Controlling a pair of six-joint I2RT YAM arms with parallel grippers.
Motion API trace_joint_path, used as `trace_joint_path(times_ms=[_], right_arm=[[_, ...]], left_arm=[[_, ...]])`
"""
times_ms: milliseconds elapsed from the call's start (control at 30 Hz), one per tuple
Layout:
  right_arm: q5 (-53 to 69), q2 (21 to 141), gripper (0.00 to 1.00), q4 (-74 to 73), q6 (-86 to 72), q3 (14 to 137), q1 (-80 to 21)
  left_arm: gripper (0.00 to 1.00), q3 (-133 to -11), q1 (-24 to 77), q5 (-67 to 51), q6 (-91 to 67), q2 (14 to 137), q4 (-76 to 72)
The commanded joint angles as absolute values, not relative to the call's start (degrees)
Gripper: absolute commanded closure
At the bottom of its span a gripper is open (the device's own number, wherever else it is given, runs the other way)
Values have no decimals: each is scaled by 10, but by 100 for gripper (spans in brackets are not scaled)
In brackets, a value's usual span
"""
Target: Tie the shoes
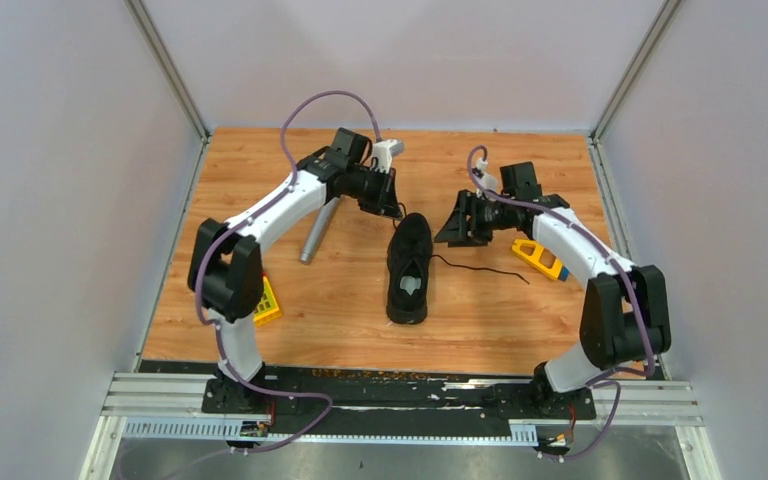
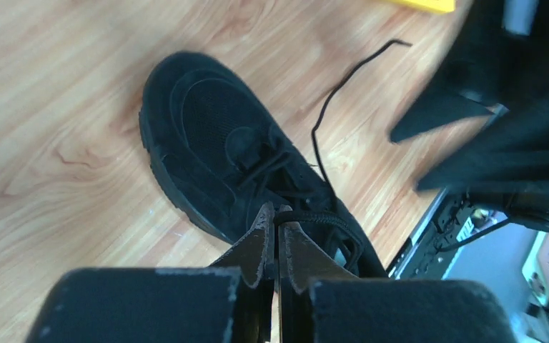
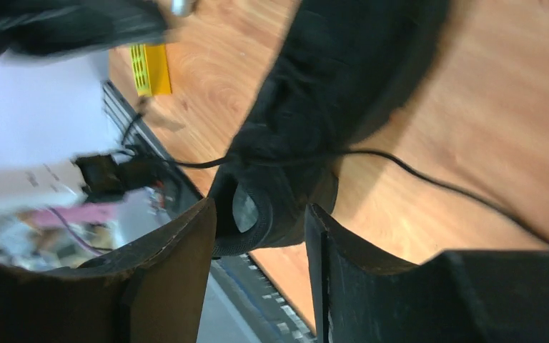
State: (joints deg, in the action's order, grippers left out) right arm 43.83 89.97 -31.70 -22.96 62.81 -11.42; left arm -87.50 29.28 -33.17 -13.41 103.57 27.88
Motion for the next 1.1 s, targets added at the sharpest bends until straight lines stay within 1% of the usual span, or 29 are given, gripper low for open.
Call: trace_joint_path(times_ms=[0,100,167,200,233,267,300,333,367,433,467,500,533,667,733,833,1000,1067], right_arm=[[434,798,52,-223,-18,662,-180],[417,742,56,-223,114,652,-241],[415,729,59,-223,163,647,-271],[415,731,60,-227,176,652,-281],[402,737,60,-232,177,659,-294],[384,749,60,-236,166,669,-302],[371,765,59,-243,145,684,-304],[357,785,58,-247,116,700,-304],[345,805,57,-249,84,714,-305],[328,841,52,-242,25,739,-305],[316,859,47,-236,-12,750,-305],[300,871,45,-234,-50,759,-305],[300,883,45,-236,-79,769,-305],[327,915,51,-245,-159,797,-306],[325,928,52,-250,-181,808,-306],[327,943,53,-262,-190,821,-307],[326,964,60,-291,-192,833,-307],[331,970,62,-307,-188,836,-308]], left_arm=[[100,-977,292,-352,-124,1105,442],[100,-987,274,-395,-152,1122,451],[100,-968,259,-468,-186,1148,425],[100,-955,246,-565,-209,1156,394],[100,-927,240,-652,-290,1157,293],[100,-921,231,-672,-337,1155,226],[100,-938,228,-645,-327,1151,249],[100,-957,223,-612,-268,1152,327],[100,-988,222,-554,-241,1154,358],[100,-1003,220,-552,-213,1159,391],[100,-1002,219,-558,-226,1160,381],[100,-990,219,-561,-232,1156,373],[100,-978,219,-560,-239,1148,360],[100,-964,219,-554,-228,1138,368],[100,-956,219,-550,-229,1133,366],[100,-952,219,-550,-240,1128,352],[100,-960,219,-549,-244,1129,347],[100,-962,219,-545,-244,1129,348]])
